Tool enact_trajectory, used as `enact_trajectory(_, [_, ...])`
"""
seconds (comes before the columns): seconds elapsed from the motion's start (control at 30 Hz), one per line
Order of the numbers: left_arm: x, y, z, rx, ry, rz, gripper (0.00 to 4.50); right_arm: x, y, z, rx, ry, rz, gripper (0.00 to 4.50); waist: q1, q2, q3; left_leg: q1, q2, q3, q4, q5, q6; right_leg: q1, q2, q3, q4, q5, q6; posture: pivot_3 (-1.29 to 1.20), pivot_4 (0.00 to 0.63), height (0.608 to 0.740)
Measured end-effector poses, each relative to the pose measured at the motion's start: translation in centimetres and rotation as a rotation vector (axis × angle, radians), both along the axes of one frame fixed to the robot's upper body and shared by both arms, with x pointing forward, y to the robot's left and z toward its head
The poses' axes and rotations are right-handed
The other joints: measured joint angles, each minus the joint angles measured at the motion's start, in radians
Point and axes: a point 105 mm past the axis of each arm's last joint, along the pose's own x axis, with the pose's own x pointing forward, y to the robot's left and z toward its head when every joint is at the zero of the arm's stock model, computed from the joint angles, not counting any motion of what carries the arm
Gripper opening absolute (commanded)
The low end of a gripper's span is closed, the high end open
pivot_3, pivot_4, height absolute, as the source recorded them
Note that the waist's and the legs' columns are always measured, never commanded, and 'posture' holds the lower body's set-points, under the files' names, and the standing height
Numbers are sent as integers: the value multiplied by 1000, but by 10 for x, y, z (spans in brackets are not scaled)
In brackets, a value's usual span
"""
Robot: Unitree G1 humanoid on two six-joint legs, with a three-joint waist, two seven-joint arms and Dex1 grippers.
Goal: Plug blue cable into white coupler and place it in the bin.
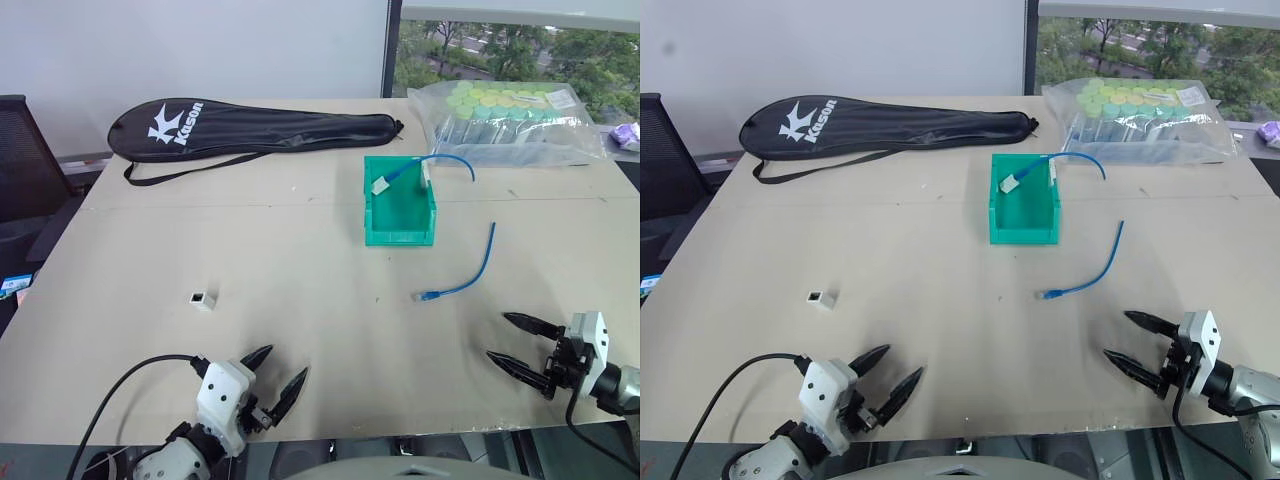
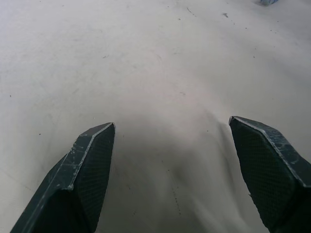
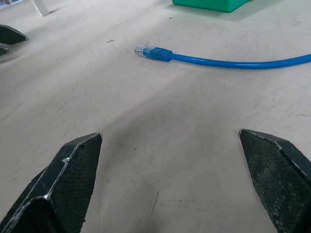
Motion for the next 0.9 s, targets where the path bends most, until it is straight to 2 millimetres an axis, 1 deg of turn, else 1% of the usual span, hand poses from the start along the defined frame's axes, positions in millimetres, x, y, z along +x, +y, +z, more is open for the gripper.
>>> enact_trajectory(0.7, [9,-3,4,-3,-21,-40,3870,-1,0,0,-14,-9,-2,4454,1,-1,1,0,0,0,1,0,0,0,1,0,0,0,0,0,150,740])
enact_trajectory(0.83, [11,-5,7,28,12,-132,3870,2,1,2,-14,-19,4,4454,1,0,2,0,0,0,1,1,1,0,1,0,0,0,0,0,150,740])
enact_trajectory(0.9, [19,-10,20,49,8,-233,3870,9,7,9,-15,-31,17,4454,1,0,4,-1,0,0,1,2,3,0,1,-1,1,0,0,0,150,740])
